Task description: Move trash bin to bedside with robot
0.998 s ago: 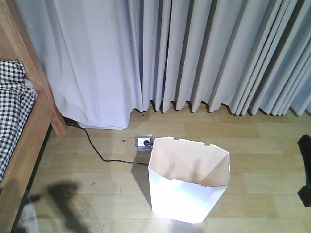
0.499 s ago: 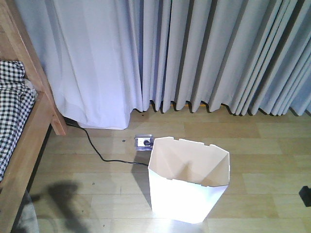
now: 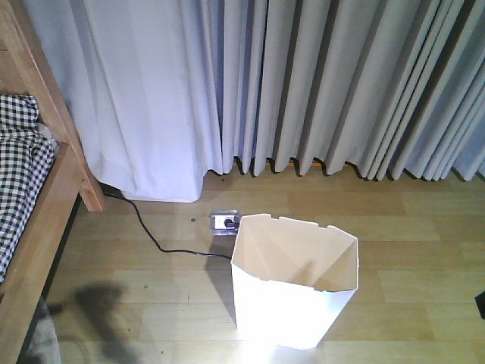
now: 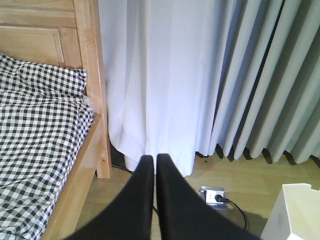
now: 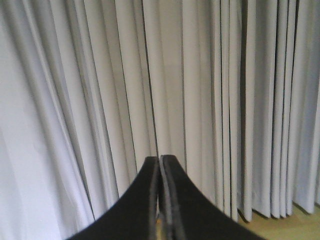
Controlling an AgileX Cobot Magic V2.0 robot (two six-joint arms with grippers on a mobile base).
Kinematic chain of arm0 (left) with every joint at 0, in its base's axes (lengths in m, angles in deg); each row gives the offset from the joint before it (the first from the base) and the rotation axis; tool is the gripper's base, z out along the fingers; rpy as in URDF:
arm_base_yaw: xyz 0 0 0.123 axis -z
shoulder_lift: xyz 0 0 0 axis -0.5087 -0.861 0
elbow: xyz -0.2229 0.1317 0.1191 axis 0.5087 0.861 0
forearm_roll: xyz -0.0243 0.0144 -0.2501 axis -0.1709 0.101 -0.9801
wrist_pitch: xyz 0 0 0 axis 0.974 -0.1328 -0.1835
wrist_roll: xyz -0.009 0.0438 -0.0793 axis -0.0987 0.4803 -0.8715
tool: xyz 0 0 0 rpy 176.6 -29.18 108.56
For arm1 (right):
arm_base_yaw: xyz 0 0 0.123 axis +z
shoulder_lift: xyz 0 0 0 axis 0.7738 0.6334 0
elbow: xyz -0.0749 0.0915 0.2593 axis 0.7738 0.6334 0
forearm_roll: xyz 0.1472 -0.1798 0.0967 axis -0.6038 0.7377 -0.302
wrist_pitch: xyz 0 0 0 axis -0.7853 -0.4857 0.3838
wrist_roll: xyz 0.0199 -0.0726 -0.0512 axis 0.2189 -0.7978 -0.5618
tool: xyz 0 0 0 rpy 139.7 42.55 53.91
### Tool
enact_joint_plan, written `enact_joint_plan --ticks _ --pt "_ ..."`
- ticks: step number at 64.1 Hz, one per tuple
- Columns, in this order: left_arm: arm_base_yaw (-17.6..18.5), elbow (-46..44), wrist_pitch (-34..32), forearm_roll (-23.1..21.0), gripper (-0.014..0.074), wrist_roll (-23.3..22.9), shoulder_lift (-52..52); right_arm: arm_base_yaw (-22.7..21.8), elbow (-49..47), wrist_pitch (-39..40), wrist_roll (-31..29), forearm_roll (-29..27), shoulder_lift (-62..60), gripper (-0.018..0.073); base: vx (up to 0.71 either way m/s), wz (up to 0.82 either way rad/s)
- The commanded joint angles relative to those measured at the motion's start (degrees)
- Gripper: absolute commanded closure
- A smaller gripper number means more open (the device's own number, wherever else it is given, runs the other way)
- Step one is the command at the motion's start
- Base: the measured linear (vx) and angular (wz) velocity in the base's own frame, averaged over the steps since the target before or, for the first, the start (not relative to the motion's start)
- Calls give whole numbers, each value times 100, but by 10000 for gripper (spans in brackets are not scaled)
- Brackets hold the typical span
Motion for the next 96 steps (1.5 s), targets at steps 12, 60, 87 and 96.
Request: enact_joint_plan --ticks 12,60,87,96 --pt "17 19 -376 -13 603 -25 81 594 43 6 -228 274 -288 566 0 0" --pt "17 19 -376 -13 603 -25 81 625 48 280 -1114 226 -288 566 0 0" --pt "17 19 -376 -13 603 -25 81 625 48 280 -1114 226 -288 566 0 0" --pt "17 19 -376 -13 603 -25 81 625 48 280 -1114 226 -288 566 0 0"
